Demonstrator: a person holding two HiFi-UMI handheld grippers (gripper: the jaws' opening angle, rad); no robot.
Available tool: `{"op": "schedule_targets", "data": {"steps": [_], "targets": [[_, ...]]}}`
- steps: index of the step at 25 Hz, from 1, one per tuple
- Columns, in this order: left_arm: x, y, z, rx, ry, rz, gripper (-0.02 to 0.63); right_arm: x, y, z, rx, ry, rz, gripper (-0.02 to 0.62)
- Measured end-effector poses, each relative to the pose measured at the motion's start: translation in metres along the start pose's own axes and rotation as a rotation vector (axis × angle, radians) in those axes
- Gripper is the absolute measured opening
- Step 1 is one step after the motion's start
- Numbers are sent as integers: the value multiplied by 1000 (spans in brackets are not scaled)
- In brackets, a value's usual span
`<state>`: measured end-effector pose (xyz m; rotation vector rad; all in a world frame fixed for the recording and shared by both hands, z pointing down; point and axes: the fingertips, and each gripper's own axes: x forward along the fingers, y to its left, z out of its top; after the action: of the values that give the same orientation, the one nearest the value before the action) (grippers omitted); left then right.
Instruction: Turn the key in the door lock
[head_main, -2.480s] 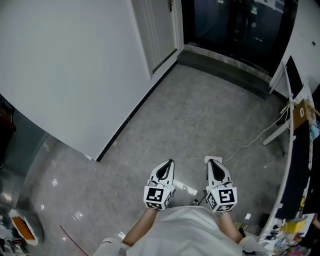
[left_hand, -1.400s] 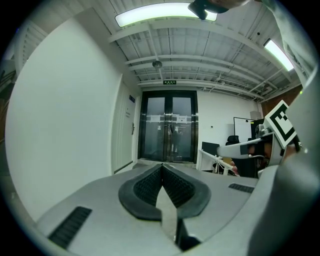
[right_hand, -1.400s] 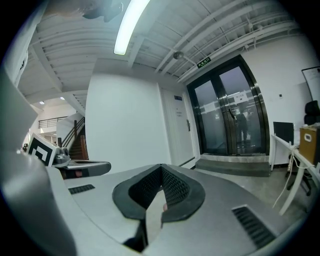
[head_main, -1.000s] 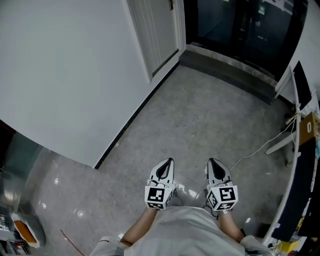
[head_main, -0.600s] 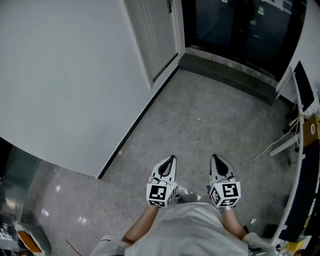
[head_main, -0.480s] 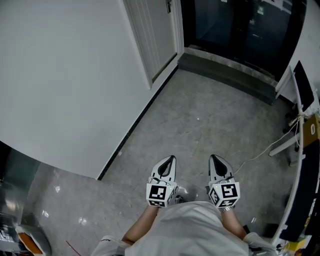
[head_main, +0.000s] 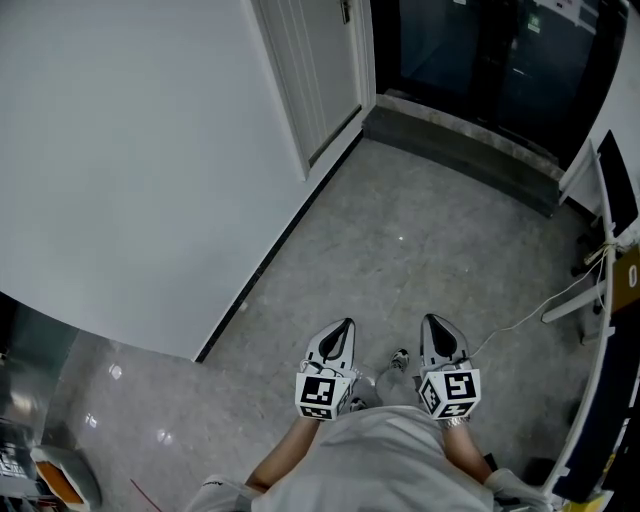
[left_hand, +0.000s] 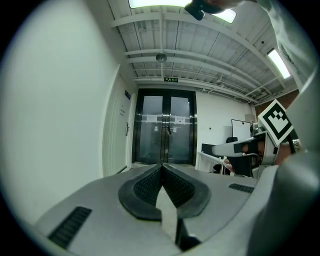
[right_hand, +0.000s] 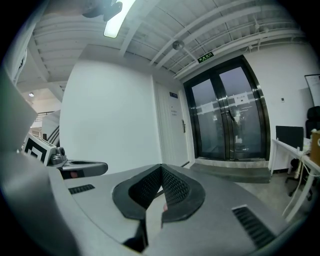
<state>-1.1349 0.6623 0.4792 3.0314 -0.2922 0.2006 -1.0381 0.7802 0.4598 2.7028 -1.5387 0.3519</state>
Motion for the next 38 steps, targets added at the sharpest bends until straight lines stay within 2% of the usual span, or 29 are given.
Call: {"op": "schedule_targets", "data": {"steps": [13,24,32,38], "targets": [[127,12,21,6,10,30,8,93,-99,25,21,-3,-8,-9],[230,8,47,-4,-8,100,8,159,-182,48,31,-4,37,-9],[278,23,53,-4,0,109,9,205,-207,49,59,20,51,-9],[323,55,47,-27,12,123,9,251,-220,49,51,43,53,-9]]}}
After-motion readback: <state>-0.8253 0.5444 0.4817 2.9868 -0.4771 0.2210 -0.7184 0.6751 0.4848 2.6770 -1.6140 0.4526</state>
